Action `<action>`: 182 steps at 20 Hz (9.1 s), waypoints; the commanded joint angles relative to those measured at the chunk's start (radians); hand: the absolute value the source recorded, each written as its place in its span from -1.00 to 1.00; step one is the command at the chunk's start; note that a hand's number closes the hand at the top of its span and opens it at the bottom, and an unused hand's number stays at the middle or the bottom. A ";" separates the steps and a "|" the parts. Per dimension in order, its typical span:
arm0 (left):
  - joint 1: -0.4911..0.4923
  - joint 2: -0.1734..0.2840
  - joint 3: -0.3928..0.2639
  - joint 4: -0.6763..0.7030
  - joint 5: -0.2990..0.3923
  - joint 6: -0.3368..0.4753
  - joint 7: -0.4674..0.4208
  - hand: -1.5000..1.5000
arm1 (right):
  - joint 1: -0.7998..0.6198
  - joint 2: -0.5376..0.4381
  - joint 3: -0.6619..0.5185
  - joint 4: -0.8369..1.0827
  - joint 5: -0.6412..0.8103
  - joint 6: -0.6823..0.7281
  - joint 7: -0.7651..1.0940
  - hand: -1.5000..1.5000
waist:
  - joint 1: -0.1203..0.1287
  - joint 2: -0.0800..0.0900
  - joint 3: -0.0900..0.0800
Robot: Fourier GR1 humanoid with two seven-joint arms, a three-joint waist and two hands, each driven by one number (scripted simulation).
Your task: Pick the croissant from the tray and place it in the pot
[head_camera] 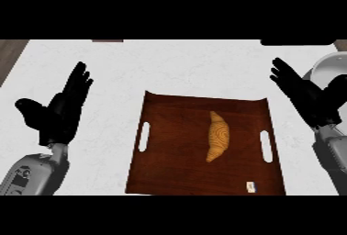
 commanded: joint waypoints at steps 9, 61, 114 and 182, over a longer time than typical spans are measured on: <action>-0.055 -0.017 0.094 0.003 0.061 -0.043 -0.119 0.00 | -0.260 -0.209 0.014 0.081 0.237 0.267 -0.266 -1.00 | 0.036 -0.021 -0.018; -0.021 -0.118 0.222 0.062 -0.056 -0.166 -0.171 0.00 | -0.139 0.160 0.318 -0.026 1.218 0.489 -0.323 -1.00 | -0.010 -0.042 -0.019; -0.009 -0.150 0.292 0.011 -0.081 -0.204 -0.120 0.00 | 0.001 0.491 0.386 -0.448 1.701 -0.080 0.629 1.00 | -0.031 -0.056 -0.020; 0.011 -0.214 0.265 -0.034 -0.134 -0.202 -0.109 0.00 | -0.177 -0.225 -0.934 0.765 0.625 0.007 -0.568 -1.00 | -0.011 -0.043 -0.018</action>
